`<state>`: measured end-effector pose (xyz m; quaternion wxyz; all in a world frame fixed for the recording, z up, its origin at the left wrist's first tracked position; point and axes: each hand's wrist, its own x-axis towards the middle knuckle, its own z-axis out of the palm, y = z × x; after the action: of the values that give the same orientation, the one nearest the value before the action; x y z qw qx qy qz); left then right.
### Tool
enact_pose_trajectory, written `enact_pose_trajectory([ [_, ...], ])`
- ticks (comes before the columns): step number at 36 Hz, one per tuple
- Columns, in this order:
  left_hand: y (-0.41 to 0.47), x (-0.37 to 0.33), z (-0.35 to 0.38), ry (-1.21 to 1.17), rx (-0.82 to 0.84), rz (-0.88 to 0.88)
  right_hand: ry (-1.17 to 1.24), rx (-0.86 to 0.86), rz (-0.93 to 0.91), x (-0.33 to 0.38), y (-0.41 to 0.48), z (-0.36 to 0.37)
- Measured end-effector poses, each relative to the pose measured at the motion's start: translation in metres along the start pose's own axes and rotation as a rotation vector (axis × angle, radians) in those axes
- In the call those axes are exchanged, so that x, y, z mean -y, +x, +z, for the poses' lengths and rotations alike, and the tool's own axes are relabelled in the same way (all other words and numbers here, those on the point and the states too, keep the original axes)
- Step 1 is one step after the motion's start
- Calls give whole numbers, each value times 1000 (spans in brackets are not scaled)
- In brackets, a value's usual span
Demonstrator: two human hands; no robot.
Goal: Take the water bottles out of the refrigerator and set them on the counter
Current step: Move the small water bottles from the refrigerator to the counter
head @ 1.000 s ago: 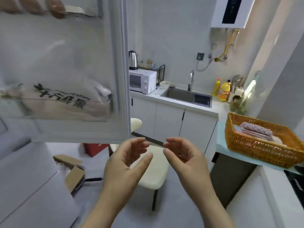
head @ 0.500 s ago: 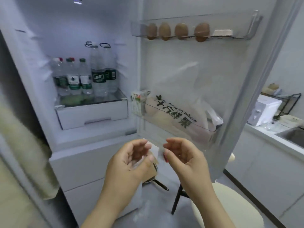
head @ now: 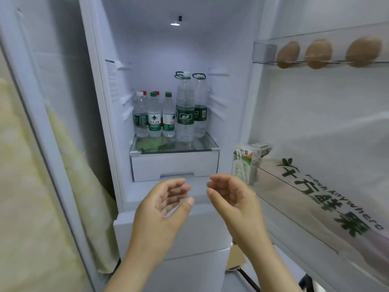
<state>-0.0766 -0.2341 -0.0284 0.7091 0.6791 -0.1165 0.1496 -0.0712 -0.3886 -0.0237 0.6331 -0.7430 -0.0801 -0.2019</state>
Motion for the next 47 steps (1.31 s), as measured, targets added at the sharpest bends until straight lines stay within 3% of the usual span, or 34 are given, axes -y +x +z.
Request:
enact_pose_trajectory([
  [12,121,36,-48,27,-47,-10,30,25,0,-36,115,80],
  [30,271,84,-48,105,-247,13,70,132,1,-101,286,130],
  [47,412,98,-64,212,-317,103,-80,77,-109,-98,402,176],
])
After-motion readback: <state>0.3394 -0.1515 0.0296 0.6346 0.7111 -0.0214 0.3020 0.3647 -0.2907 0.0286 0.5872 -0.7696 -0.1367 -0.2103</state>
